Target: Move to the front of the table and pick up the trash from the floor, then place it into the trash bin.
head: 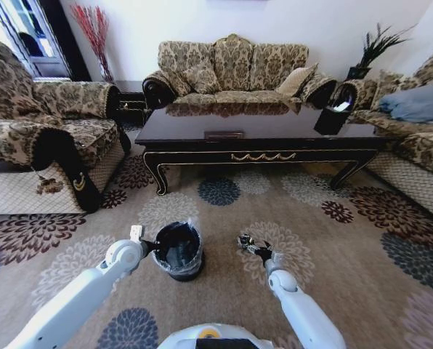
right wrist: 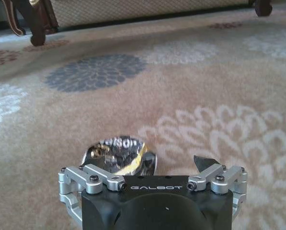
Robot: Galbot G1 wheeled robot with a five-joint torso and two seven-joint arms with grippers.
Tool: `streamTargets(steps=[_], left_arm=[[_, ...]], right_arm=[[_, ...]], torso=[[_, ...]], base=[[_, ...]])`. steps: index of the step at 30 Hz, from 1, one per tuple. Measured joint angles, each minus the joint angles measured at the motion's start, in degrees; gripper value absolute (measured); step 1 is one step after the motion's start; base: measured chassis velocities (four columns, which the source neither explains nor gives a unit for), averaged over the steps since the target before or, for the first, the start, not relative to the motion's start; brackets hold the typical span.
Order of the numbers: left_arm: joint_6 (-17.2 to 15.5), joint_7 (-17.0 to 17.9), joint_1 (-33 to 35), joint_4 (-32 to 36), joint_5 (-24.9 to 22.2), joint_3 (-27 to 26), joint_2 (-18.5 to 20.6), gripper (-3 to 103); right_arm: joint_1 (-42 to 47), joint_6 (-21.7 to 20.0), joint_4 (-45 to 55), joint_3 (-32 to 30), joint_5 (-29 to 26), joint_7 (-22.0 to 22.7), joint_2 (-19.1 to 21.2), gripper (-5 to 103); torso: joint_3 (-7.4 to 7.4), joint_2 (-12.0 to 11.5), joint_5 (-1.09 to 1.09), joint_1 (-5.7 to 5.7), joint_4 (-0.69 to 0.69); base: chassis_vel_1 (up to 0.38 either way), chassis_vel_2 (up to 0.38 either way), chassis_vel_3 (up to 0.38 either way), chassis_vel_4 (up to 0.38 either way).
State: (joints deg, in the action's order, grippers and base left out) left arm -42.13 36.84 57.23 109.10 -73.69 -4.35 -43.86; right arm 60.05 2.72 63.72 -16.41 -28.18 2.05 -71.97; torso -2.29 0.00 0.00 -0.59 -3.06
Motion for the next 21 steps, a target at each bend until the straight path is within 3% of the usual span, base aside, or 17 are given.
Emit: streamTargets(steps=[5, 7, 9, 16, 19, 21], left_arm=[[0.0, 0.0, -0.3, -0.3, 0.0, 0.4, -0.1, 0], [0.0, -0.1, -0.8, -0.6, 0.5, 0.9, -0.3, 0], [0.0, -0.1, -1.0, -0.6, 0.5, 1.0, -0.4, 0], [0.0, -0.2, -1.7, -1.4, 0.4, 1.6, -1.1, 0], [0.0, -0.2, -1.8, -1.5, 0.4, 1.7, -1.2, 0], [0.0, -0.2, -1.9, -1.6, 0.4, 1.8, -1.4, 0]], right_arm=[[-1.9, 0.7, -3.9, -0.6, 0.7, 0.1, -1.9, 103], [-2.5, 1.0, -5.4, -0.6, 1.4, 0.3, -2.3, 95], [-2.7, 1.1, -5.8, -0.7, 1.6, 0.3, -2.4, 95], [-3.6, 1.8, -7.5, -1.2, 1.6, 0.2, -2.3, 65], [-3.7, 1.8, -7.7, -1.2, 1.6, 0.1, -2.2, 60], [-3.7, 1.9, -7.9, -1.2, 1.5, -0.2, -2.1, 48]], torso=[[0.0, 0.0, 0.0, 0.0, 0.02], [0.0, 0.0, 0.0, 0.0, 0.01], [0.0, 0.0, 0.0, 0.0, 0.0], [0.0, 0.0, 0.0, 0.0, 0.0], [0.0, 0.0, 0.0, 0.0, 0.0], [0.0, 0.0, 0.0, 0.0, 0.0]], base=[[0.0, 0.0, 0.0, 0.0], [0.0, 0.0, 0.0, 0.0], [0.0, 0.0, 0.0, 0.0], [0.0, 0.0, 0.0, 0.0], [0.0, 0.0, 0.0, 0.0], [0.0, 0.0, 0.0, 0.0]])
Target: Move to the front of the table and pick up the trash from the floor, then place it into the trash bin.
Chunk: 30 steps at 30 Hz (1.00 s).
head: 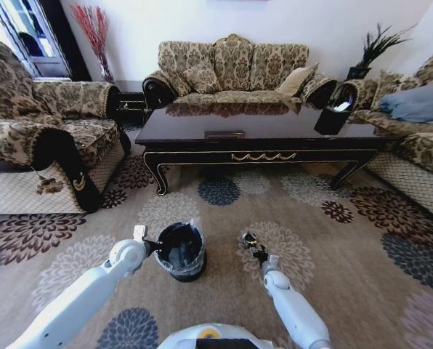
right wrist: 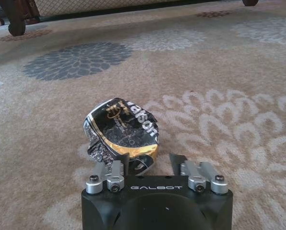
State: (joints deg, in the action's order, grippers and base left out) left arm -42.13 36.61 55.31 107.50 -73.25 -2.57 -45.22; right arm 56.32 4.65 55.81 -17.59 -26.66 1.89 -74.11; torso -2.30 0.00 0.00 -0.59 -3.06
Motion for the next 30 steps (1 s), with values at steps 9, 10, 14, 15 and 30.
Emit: streamTargets(steps=[9, 10, 14, 15, 30], left_arm=[[0.0, -0.2, 0.0, -0.1, 0.0, -0.1, 0.2, 0], [0.0, -0.2, 0.1, -0.1, 0.1, -0.2, 0.2, 0], [0.0, -0.2, 0.4, 0.1, 0.1, -0.3, 0.3, 0], [0.0, -0.2, 0.4, 0.2, 0.1, -0.4, 0.3, 0], [0.0, -0.2, 0.4, 0.5, 0.4, -0.2, 0.3, 0]], right_arm=[[0.0, 0.0, 0.2, 0.4, -0.1, -0.1, -0.3, 21], [0.0, 0.0, 0.3, 0.5, 0.0, -0.1, -0.3, 16], [0.1, 0.0, 1.5, 0.9, -0.3, 0.1, -0.2, 4], [0.1, 0.0, 2.0, 0.9, -0.4, 0.1, -0.1, 9], [0.3, -1.2, 5.3, 0.8, -3.1, 1.0, 0.7, 62]], torso=[[0.0, 0.0, -0.01, 0.0, 0.0], [0.0, 0.0, 0.0, 0.0, 0.0], [0.0, 0.0, 0.0, 0.0, 0.01], [0.0, 0.0, 0.0, 0.0, 0.01], [0.0, 0.0, -0.01, 0.0, 0.0]], base=[[0.0, 0.0, 0.0, 0.0], [0.0, 0.0, 0.0, 0.0], [0.0, 0.0, 0.0, 0.0], [0.0, 0.0, 0.0, 0.0], [0.0, 0.0, 0.0, 0.0]])
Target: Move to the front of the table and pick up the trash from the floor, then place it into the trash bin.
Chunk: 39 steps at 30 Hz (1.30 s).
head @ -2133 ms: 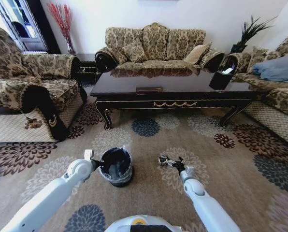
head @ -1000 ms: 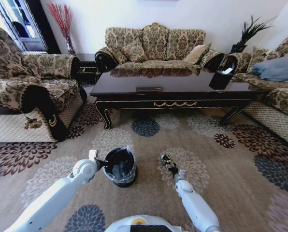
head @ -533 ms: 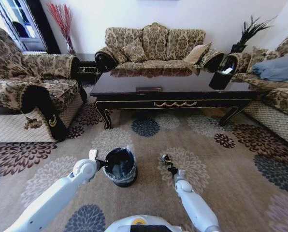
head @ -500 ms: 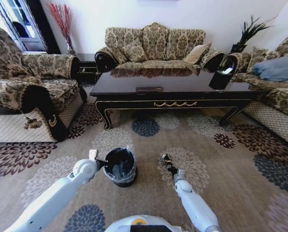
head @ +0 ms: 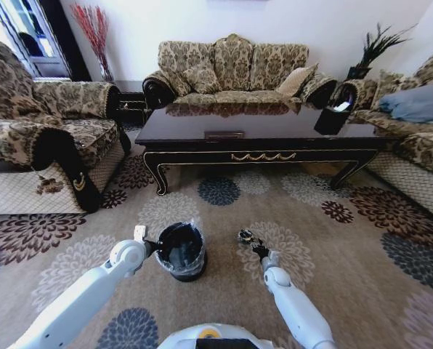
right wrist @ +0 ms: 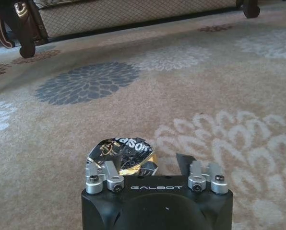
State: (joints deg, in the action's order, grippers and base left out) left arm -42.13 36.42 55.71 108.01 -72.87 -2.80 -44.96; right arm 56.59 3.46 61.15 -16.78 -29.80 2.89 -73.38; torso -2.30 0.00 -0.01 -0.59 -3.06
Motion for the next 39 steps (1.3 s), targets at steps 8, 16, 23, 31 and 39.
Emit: streamTargets(steps=[8, 16, 23, 31, 39], left_arm=[[0.0, 0.0, 0.9, 0.4, 0.2, -0.4, 0.5, 0], [0.0, -0.6, 1.3, 0.6, 1.4, -0.5, 0.7, 0], [0.0, -0.6, 1.1, 0.9, 1.4, -0.5, 1.1, 0], [0.0, -0.7, 1.5, 1.1, 1.3, -0.7, 1.0, 0], [0.0, -0.7, 1.4, 1.0, 1.3, -0.7, 1.0, 0]], right_arm=[[-1.5, -1.0, -1.6, -0.3, -2.7, 0.8, -1.7, 89], [-2.4, -2.0, -2.4, -1.3, -7.0, 1.0, -3.3, 96], [-3.1, -2.9, -3.8, -1.6, -9.5, 1.0, -4.3, 69], [-3.7, -2.9, -5.3, -2.0, -9.5, 0.9, -4.6, 36], [-3.4, -2.8, -4.9, -2.4, -9.6, 0.8, -3.9, 14]], torso=[[0.0, 0.0, 0.0, 0.0, 0.01], [0.0, 0.0, 0.0, 0.0, 0.0], [0.0, 0.0, 0.01, 0.0, 0.01], [0.0, 0.0, 0.0, 0.0, 0.0], [0.0, 0.0, 0.01, 0.0, 0.0]], base=[[0.0, 0.0, 0.0, 0.0], [0.0, 0.0, 0.0, 0.0], [0.0, 0.0, 0.0, 0.0], [0.0, 0.0, 0.0, 0.0], [0.0, 0.0, 0.0, 0.0]])
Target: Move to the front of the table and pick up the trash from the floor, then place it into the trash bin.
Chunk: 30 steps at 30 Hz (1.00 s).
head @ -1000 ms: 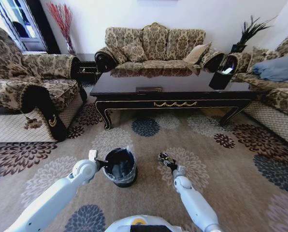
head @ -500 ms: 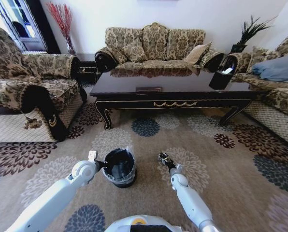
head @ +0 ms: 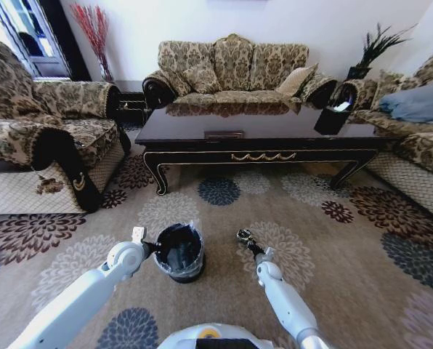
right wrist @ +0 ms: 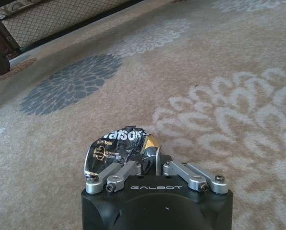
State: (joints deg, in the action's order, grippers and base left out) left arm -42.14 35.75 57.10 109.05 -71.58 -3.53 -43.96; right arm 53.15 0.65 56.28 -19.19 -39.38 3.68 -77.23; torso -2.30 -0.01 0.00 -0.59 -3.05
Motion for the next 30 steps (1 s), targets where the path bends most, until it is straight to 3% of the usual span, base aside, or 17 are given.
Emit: streamTargets(steps=[15, 28, 30], left_arm=[[0.0, 0.3, -0.4, 0.4, -0.1, 0.5, 0.0, 0], [0.0, 2.1, -7.9, -1.4, -1.7, 7.3, -3.1, 0], [0.0, 3.7, -7.7, -1.4, -1.7, 7.9, -3.6, 0]], right_arm=[[3.9, -0.1, 8.2, -0.4, -0.5, 0.3, 2.5, 14], [19.2, -1.2, 35.2, -5.2, -1.5, 1.6, 10.5, 14], [21.2, -1.6, 41.2, -5.0, -1.1, 2.7, 12.5, 14]], torso=[[0.0, 0.0, 0.01, 0.0, 0.0], [0.0, 0.0, 0.0, 0.0, -0.04], [0.0, 0.0, -0.01, 0.0, -0.02]], base=[[0.0, 0.0, 0.0, 0.0], [0.0, 0.0, 0.0, 0.0], [0.0, 0.0, 0.0, 0.0]])
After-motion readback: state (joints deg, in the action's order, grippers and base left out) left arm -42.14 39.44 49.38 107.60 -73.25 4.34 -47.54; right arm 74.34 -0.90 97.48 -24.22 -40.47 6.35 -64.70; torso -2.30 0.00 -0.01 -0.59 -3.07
